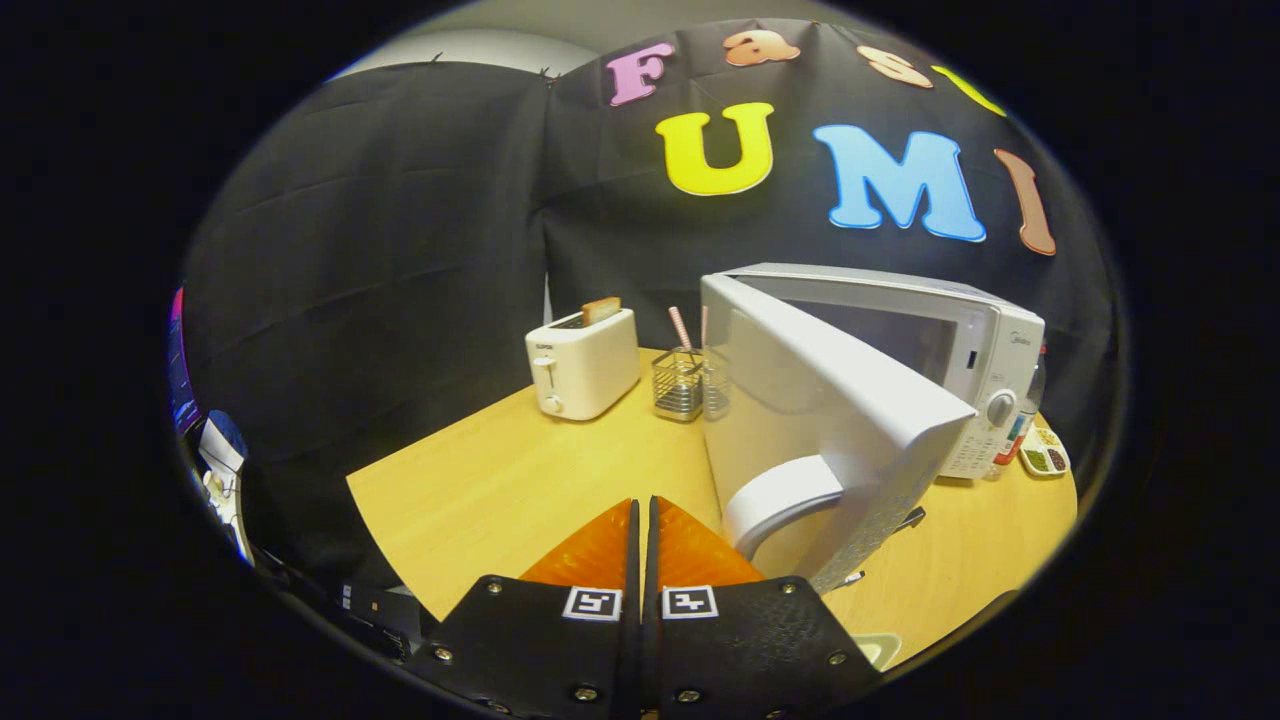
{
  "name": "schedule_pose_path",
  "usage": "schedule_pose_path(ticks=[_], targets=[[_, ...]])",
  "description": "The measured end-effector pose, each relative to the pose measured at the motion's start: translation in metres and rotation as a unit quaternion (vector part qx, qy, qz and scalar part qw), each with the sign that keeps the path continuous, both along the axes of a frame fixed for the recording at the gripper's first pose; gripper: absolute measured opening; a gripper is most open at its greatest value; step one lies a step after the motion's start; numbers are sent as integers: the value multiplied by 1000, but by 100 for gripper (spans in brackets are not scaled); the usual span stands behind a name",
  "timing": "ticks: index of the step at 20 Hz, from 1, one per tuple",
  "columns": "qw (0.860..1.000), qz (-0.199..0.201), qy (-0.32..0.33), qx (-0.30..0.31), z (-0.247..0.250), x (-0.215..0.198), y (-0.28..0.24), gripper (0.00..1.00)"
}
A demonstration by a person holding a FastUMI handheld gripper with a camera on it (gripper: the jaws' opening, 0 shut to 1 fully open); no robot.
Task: Open the microwave, put the food inside, and close the microwave door.
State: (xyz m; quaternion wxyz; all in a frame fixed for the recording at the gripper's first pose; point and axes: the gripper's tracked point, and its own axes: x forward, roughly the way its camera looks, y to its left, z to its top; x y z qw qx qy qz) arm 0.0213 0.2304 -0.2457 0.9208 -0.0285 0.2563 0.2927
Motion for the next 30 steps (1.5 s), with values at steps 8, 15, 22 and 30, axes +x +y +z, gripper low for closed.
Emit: schedule_pose_path(ticks=[8,15,22,30], targets=[[998,-54,-5,-11,-9,64,-42,1],[995,-99,-12,-18,-8,123,-81,1],[991,-132,-26,-21,-8,185,-105,1],[985,-173,-21,0,-13,244,-118,1]])
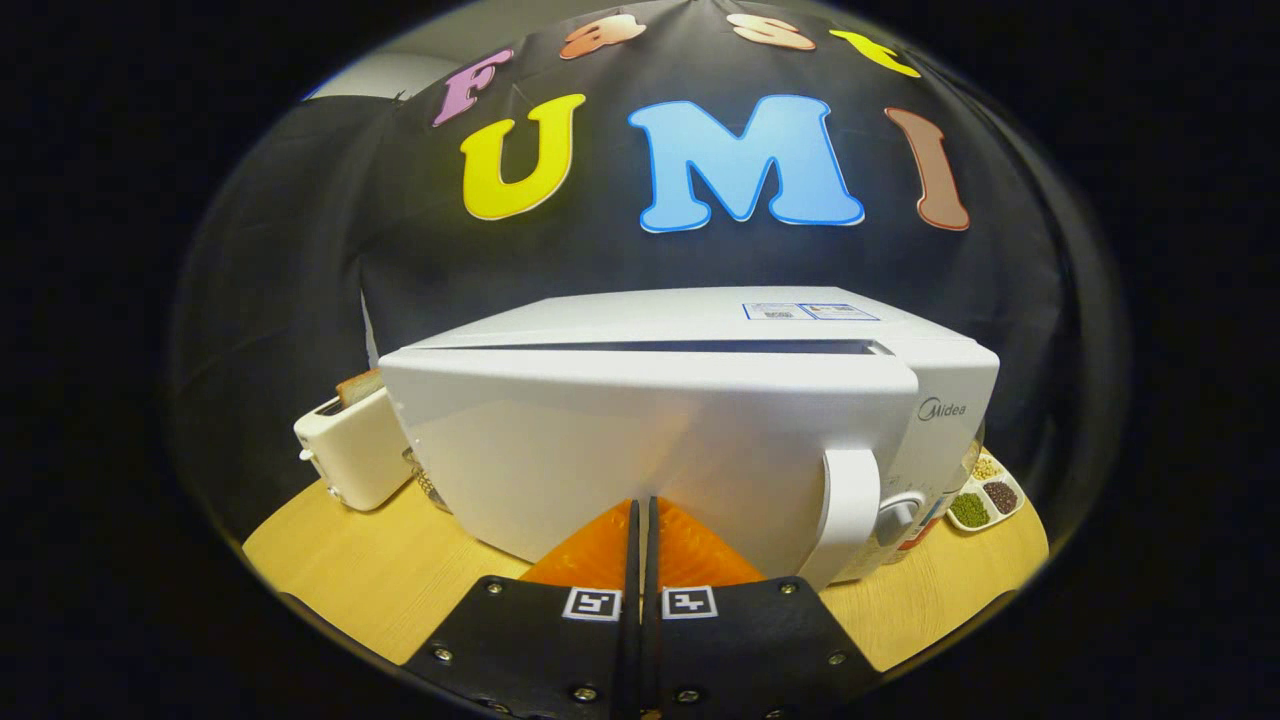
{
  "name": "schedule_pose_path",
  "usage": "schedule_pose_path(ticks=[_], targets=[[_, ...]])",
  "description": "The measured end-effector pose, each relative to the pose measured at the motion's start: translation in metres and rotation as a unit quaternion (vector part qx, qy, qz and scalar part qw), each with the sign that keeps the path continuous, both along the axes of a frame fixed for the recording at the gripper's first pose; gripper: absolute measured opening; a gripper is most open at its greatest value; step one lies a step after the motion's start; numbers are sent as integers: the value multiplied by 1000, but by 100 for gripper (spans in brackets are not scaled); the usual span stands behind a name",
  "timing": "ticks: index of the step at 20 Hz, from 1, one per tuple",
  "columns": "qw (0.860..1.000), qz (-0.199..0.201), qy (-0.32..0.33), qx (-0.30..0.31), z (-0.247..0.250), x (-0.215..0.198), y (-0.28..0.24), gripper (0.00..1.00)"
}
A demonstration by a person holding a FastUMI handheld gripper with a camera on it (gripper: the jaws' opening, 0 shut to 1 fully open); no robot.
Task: Open the microwave, put the food inside, and close the microwave door.
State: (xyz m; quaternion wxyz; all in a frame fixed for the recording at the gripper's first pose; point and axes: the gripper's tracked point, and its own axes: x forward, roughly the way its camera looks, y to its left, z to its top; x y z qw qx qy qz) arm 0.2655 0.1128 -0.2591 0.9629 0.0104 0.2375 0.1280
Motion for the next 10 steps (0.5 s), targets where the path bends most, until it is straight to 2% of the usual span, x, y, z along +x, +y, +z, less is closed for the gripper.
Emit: schedule_pose_path(ticks=[5,10], targets=[[999,-2,-26,-22,0,8,-2,1],[1000,-20,-7,5,5,7,-1,1]])
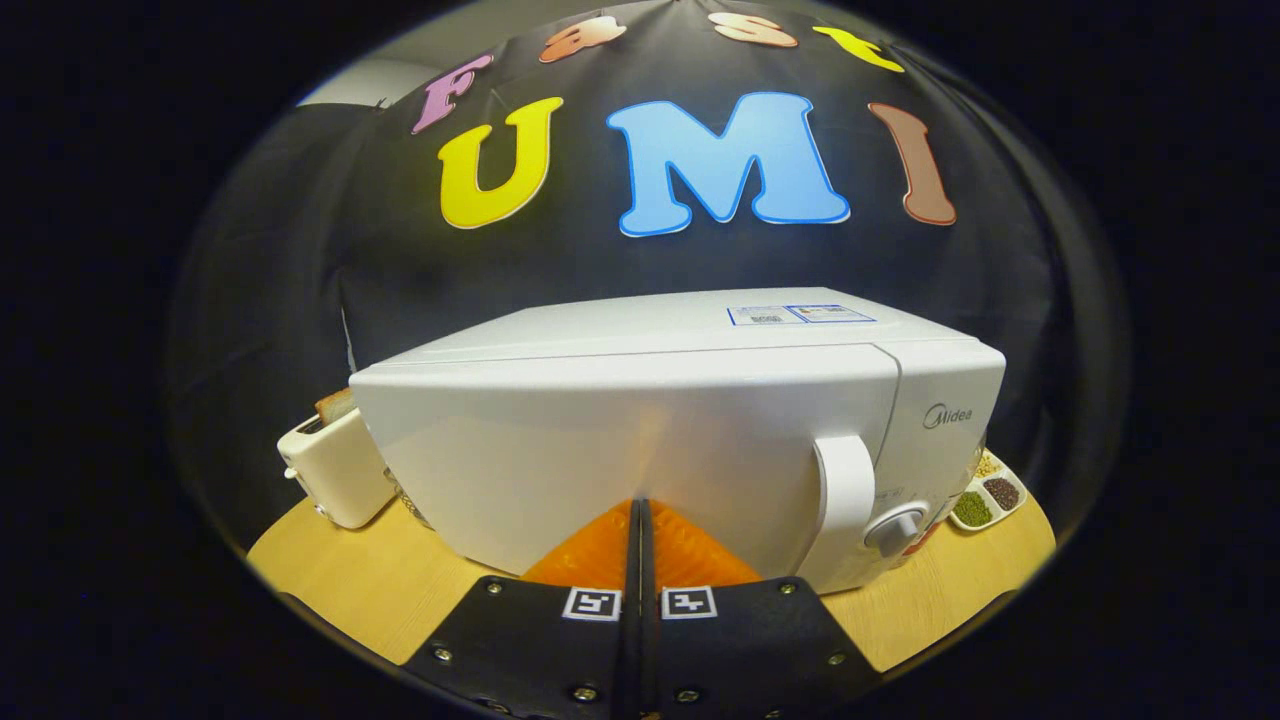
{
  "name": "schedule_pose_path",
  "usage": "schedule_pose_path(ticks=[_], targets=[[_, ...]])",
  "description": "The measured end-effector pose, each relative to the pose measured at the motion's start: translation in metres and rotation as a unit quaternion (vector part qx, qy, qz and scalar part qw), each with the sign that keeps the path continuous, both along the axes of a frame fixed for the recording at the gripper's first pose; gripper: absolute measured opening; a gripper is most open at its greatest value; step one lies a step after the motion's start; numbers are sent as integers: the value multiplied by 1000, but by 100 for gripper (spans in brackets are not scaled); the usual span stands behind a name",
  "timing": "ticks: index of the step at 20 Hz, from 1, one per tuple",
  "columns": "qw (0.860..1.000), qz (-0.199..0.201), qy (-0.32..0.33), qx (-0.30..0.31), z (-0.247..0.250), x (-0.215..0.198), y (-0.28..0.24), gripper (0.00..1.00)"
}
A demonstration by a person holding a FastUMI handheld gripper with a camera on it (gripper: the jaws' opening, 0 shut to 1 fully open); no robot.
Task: Open the microwave, put the food inside, and close the microwave door.
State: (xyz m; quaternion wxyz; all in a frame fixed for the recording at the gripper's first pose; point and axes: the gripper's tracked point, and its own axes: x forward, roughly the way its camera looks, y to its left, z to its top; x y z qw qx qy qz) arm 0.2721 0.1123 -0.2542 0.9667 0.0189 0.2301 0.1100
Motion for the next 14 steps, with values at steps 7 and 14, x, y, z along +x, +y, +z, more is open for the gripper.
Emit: schedule_pose_path(ticks=[7,14], targets=[[997,-9,-77,-9,87,-58,-17,1],[992,-20,-126,-8,150,-133,-30,1]])
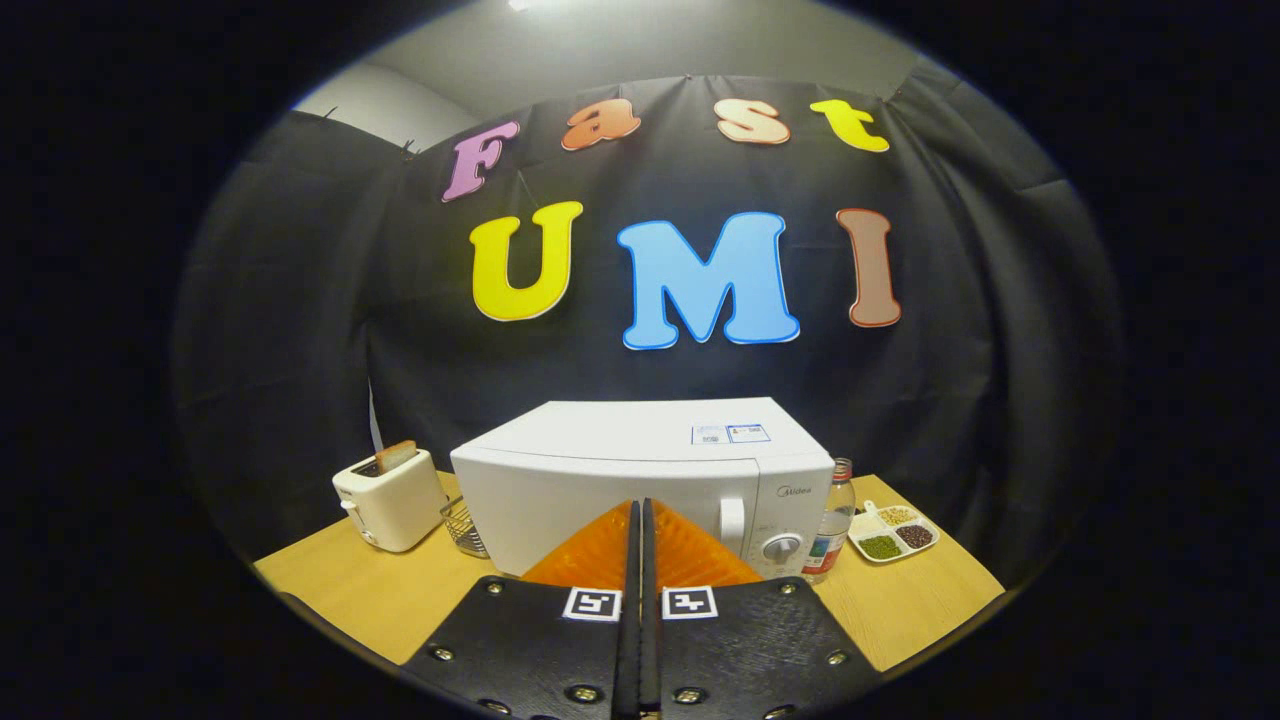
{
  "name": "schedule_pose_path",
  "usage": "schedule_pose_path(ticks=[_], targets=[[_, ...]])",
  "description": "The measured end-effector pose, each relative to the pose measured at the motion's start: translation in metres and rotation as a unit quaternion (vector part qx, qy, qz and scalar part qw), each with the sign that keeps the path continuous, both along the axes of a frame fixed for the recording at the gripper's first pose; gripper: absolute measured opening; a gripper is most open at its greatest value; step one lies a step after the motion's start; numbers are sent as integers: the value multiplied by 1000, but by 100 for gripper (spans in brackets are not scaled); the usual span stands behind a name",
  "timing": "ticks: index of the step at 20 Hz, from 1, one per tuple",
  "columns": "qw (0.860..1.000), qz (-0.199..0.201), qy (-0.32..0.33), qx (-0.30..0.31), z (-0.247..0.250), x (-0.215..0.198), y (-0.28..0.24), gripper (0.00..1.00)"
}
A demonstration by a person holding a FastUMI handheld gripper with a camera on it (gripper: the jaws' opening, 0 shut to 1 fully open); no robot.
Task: Open the microwave, put the food inside, and close the microwave door.
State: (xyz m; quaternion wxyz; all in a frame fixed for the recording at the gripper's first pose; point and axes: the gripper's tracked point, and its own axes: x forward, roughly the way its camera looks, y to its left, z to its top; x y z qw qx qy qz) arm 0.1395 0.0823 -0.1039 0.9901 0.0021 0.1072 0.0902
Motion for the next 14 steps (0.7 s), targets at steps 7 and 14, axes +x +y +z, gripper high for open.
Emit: schedule_pose_path(ticks=[7,14], targets=[[1000,-7,-28,10,32,-70,3,9],[999,-9,-41,4,43,-105,6,98]])
